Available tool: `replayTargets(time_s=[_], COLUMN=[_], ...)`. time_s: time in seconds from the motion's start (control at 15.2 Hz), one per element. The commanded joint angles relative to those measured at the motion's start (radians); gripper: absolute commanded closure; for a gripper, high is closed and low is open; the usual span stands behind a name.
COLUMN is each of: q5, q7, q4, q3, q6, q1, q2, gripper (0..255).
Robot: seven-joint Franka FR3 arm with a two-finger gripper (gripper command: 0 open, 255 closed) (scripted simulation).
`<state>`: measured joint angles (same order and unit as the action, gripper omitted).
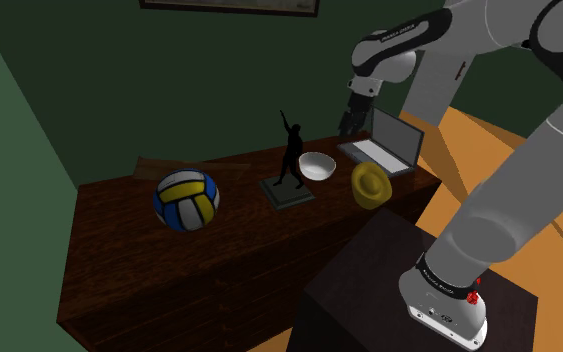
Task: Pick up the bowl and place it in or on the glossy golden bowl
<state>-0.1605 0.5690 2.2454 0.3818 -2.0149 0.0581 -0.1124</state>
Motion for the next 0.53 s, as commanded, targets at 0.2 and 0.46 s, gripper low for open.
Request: replayTargets(time_s=[0.2,0.46], q5=[-0.099,-0.184], q7=[0.127,0.221], q4=[-0.111,-0.229], q3=[0.035,0.037], q6=[-0.048,-0.059], q1=[0.023,0.065], q2=[0.199,0.365], gripper=[0,0])
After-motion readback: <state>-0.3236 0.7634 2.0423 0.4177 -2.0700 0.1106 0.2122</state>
